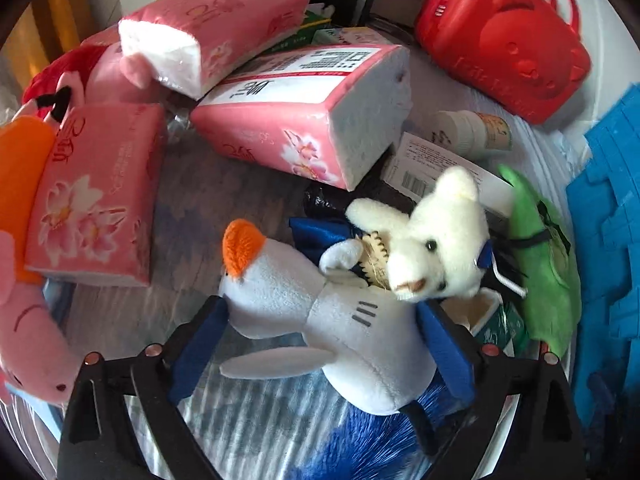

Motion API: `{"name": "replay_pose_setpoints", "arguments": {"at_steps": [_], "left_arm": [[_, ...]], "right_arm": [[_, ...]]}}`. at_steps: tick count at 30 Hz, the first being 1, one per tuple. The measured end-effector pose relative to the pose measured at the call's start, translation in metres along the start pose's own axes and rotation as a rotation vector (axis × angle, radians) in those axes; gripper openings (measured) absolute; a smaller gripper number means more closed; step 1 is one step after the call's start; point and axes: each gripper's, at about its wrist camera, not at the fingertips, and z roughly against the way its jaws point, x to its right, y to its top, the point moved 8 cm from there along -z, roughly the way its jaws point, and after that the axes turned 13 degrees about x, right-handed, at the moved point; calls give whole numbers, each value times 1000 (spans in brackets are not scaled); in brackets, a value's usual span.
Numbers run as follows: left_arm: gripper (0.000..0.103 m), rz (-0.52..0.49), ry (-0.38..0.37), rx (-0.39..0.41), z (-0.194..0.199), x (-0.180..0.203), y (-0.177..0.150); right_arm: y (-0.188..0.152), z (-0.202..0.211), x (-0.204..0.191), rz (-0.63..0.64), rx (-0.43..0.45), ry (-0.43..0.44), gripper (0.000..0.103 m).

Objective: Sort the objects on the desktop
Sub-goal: 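Grasp the white plush duck with the left tool while the right tool grasps the black tape roll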

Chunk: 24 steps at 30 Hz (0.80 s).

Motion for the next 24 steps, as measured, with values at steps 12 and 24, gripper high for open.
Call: {"name": "replay_pose_setpoints", "arguments": {"at_steps": [12, 24], "left_arm": [[71, -166, -40, 2, 61, -38, -43], [71, -2, -48, 58, 88, -43, -23]], "right_arm": [[-21, -11, -20, -5, -76, 53, 103], [-14, 2, -3, -45, -44, 35, 103]]}}
